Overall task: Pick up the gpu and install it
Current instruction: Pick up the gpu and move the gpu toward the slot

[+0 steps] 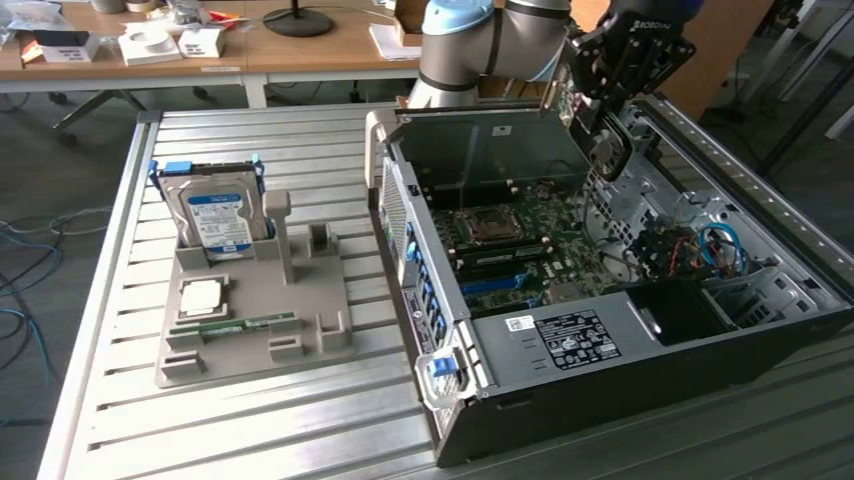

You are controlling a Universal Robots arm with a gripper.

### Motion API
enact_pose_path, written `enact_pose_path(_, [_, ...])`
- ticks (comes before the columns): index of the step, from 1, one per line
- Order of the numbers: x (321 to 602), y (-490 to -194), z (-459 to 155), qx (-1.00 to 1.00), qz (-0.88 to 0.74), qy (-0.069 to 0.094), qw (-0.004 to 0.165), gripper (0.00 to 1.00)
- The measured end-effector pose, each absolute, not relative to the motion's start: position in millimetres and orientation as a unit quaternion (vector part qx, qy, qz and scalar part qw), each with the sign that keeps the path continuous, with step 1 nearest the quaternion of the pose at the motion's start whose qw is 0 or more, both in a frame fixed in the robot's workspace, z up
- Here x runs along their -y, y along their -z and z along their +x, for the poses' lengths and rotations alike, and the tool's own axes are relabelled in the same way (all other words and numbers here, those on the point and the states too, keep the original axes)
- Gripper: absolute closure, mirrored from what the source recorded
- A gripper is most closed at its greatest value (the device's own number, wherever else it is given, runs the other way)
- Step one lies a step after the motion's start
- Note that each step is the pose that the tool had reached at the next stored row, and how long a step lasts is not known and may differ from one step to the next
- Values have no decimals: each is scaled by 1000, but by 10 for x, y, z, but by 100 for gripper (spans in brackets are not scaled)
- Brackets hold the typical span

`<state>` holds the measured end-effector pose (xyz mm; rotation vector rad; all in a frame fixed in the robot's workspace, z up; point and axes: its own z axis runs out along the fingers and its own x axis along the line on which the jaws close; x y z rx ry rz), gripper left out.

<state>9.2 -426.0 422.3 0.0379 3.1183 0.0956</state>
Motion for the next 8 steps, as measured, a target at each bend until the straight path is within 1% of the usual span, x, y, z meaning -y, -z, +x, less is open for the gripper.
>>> enact_pose_path(8, [4260,-4222,101,-999,12,-31,11,74])
